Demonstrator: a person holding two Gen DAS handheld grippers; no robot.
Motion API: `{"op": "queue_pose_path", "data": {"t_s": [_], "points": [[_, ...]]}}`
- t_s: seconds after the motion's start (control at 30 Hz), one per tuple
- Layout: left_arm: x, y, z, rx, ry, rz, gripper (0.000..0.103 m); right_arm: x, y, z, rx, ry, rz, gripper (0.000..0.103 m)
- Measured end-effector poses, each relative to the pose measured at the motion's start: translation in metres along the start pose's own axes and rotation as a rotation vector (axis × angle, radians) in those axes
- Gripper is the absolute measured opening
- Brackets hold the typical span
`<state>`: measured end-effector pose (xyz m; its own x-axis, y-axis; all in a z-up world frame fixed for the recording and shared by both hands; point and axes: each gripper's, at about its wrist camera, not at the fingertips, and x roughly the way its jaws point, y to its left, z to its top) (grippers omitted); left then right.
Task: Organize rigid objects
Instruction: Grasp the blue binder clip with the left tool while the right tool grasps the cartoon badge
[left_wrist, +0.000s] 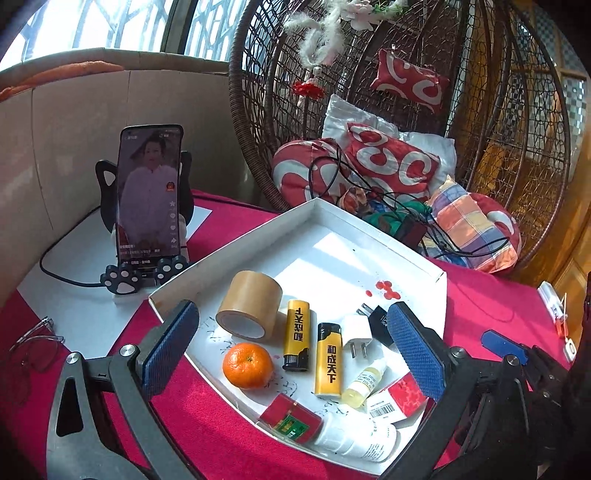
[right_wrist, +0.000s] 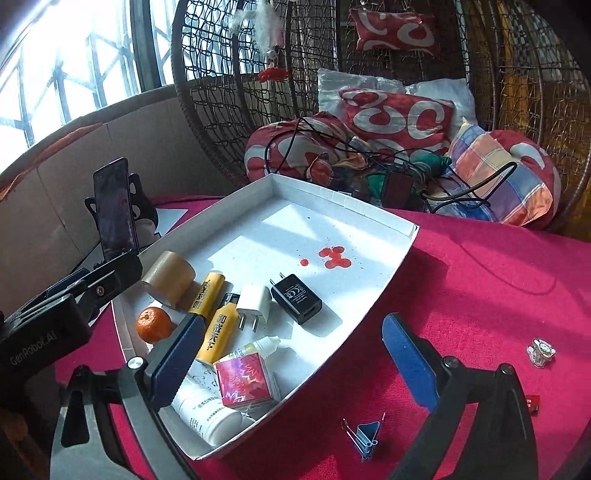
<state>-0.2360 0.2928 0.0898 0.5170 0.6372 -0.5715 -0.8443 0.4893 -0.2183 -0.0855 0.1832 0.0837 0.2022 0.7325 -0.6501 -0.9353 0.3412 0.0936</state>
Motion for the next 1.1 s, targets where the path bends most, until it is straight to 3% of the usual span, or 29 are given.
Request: {"op": "queue_pose_path", "data": {"t_s": [0.17,0.27,0.4,0.57,0.67,0.8,0.9,0.93,1.0,1.03,1.1], "points": [[-0.011,-0.014,-0.005,0.034,-0.005,-0.067,0.103,-0.011,-0.027,0.001,0.028,-0.022,-0.017,0.097],[-0.017,-0.027,-0.009,0.076,-0.01,-0.122,0.103,-0.025,-0.063,0.0,0.071,-0.059,-0.053,0.103],[-0.017,-0.053,-0.019,0.141,0.019,-0.182,0.103,-0.044,-0.125,-0.009,0.155,-0.094,-0.125,0.103],[-0.011,-0.101,-0.049,0.259,0.164,-0.319,0.103,-0.06,-0.192,-0.025,0.23,-0.103,-0.227,0.103],[-0.005,-0.132,-0.076,0.317,0.263,-0.391,0.102,-0.052,-0.215,-0.032,0.225,-0.037,-0.283,0.103],[-0.008,-0.159,-0.103,0.379,0.289,-0.387,0.102,-0.031,-0.221,-0.042,0.216,0.021,-0.261,0.103],[-0.001,-0.162,-0.109,0.375,0.308,-0.353,0.102,-0.01,-0.21,-0.043,0.134,0.056,-0.296,0.102],[0.002,-0.162,-0.109,0.371,0.316,-0.345,0.102,-0.002,-0.207,-0.043,0.116,0.097,-0.304,0.1],[0.005,-0.16,-0.109,0.364,0.319,-0.33,0.102,0.007,-0.207,-0.041,0.107,0.136,-0.297,0.083],[0.008,-0.159,-0.109,0.362,0.32,-0.323,0.102,0.009,-0.207,-0.041,0.102,0.143,-0.308,0.063],[0.013,-0.159,-0.108,0.355,0.329,-0.319,0.102,0.005,-0.206,-0.042,0.097,0.134,-0.306,0.053]]}}
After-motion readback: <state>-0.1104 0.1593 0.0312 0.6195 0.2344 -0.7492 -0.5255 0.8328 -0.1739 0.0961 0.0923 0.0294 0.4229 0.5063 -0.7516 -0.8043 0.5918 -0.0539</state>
